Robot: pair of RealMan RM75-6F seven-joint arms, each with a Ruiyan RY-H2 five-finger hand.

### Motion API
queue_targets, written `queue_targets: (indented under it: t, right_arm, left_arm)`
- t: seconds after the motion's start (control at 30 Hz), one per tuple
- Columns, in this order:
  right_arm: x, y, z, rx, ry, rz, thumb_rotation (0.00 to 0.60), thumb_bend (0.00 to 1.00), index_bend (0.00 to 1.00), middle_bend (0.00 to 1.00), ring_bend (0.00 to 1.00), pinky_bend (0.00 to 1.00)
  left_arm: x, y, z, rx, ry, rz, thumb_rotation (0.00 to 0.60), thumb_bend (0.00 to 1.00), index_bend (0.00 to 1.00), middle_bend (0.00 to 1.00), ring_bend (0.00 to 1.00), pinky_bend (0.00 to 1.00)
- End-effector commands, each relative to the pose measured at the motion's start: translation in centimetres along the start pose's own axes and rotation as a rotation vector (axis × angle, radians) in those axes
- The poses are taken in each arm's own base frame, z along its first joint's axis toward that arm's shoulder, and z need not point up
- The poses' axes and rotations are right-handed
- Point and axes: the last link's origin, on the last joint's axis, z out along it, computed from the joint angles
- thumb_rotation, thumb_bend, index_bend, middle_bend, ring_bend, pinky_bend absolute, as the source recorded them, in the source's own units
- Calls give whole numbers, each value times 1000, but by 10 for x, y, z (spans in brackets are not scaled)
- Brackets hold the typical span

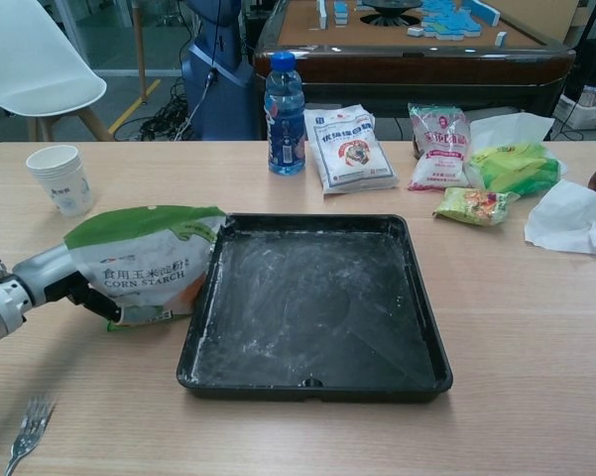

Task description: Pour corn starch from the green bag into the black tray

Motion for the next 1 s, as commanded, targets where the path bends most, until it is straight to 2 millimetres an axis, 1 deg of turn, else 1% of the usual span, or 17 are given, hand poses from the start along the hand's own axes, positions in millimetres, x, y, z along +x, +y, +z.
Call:
queue_targets:
  t: [0.03, 0.17, 0.33, 0.47, 0.57, 0.7, 0.8, 0.83, 0.93, 1.0]
  right_arm:
    - [0, 0, 0, 0, 2, 0, 600, 51, 101, 238, 30, 71]
    - [1, 0, 0, 1, 9, 1, 600, 51, 101, 242, 30, 71]
    - [2, -1, 0, 8, 19, 2, 600, 50, 102, 247, 30, 71]
    - [1, -2, 0, 14, 23, 4, 600, 51, 103, 249, 30, 71]
    - [0, -3, 0, 19, 23, 8, 600, 50, 103, 250, 30, 71]
    - [-1, -4, 1, 27, 26, 15, 600, 51, 103, 252, 30, 71]
    - [-2, -4, 1, 33, 29, 20, 600, 51, 103, 255, 30, 71]
    - [-2, -4, 1, 34, 30, 21, 600, 50, 103, 256, 30, 71]
    - [-3, -3, 1, 34, 31, 24, 600, 50, 102, 257, 30, 71]
    - [-4, -2, 0, 32, 31, 28, 600, 50, 103, 258, 30, 71]
  left_arm:
    - [3, 0, 3, -16, 29, -14, 600, 313, 439, 497, 507, 609]
    - [12, -5, 4, -30, 43, -2, 600, 332, 485, 551, 549, 659]
    - [29, -9, 5, -65, 32, 50, 600, 333, 489, 559, 552, 679]
    - [47, -7, 8, -108, -5, 160, 600, 333, 480, 559, 552, 680]
    - [61, 5, 12, -155, -26, 266, 600, 333, 477, 559, 549, 680]
    - [70, 27, 19, -209, -53, 400, 600, 334, 471, 559, 545, 680]
    - [70, 48, 25, -250, -71, 526, 600, 340, 466, 559, 539, 680]
    - [69, 56, 27, -264, -77, 573, 600, 342, 466, 559, 537, 680]
    - [65, 73, 31, -274, -105, 656, 600, 349, 457, 559, 531, 680]
    - [61, 86, 35, -295, -122, 755, 600, 353, 450, 559, 527, 680]
